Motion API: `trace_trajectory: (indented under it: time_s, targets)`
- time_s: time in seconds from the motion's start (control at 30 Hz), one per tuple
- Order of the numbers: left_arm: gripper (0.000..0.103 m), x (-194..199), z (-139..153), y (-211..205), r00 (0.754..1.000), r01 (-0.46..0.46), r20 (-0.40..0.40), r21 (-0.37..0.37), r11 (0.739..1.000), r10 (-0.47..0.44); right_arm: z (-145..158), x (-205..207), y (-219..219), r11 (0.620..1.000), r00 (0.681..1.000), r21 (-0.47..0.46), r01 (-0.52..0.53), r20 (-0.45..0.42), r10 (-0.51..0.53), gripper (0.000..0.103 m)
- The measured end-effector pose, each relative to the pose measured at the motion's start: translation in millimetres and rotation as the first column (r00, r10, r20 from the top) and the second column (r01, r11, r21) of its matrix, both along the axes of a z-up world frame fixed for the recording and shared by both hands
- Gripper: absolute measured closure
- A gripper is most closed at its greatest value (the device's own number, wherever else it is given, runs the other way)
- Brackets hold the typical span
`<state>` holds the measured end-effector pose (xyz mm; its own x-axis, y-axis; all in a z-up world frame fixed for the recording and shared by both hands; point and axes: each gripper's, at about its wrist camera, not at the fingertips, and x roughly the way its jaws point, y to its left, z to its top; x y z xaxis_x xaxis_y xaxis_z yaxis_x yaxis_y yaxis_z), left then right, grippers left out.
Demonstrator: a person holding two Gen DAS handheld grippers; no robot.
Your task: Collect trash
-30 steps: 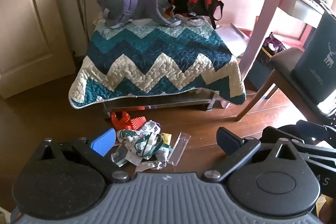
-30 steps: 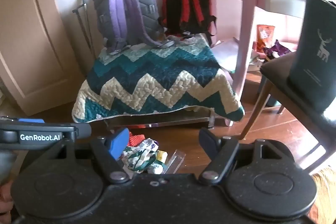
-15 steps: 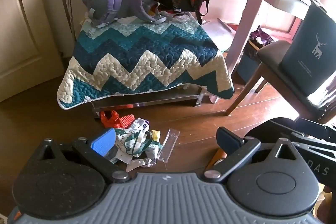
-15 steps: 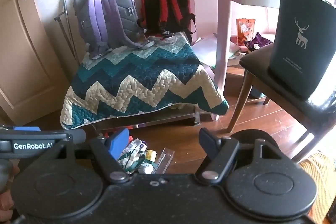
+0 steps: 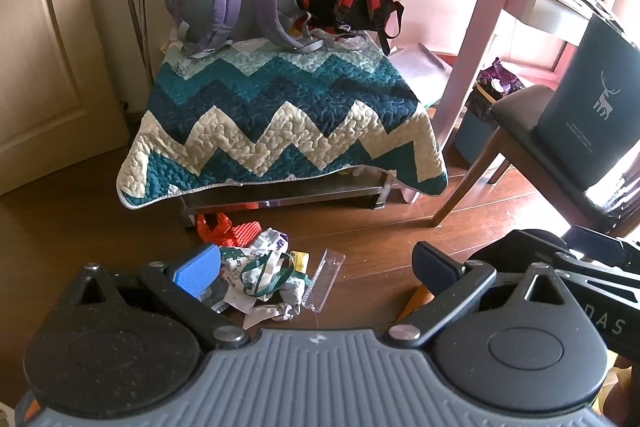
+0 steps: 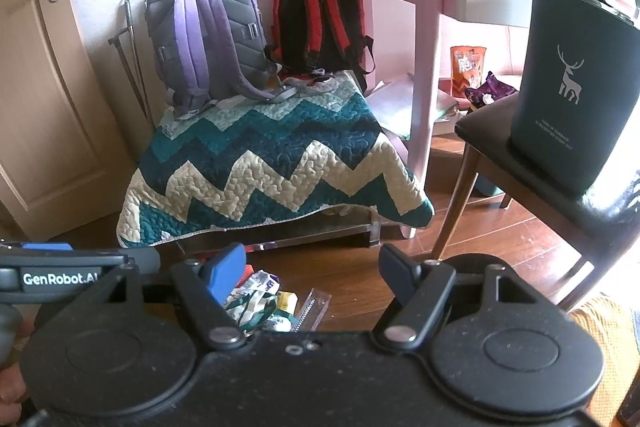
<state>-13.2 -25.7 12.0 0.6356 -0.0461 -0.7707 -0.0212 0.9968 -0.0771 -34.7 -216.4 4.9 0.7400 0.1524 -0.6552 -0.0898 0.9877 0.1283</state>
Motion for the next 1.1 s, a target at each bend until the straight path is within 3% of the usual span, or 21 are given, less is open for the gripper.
trace_trajectory:
  time_s: [0.17, 1.1]
  targets:
    - [0.000, -4.6, 1.2, -2.4, 0.999, 0.029, 0.015, -0.015, 0.999, -0.029, 1.8, 4.4, -3.0, 1.000, 0.999, -0.004, 0.015, -0.033, -0.015, 0.030]
    - [0.000, -3.6, 1.1, 2.9, 1.000, 0.024, 0.012, -0.025, 0.999, -0.024, 1.6, 1.4, 3.8, 1.000, 1.000, -0.031, 0.001, -0.004, -0.001, 0.030]
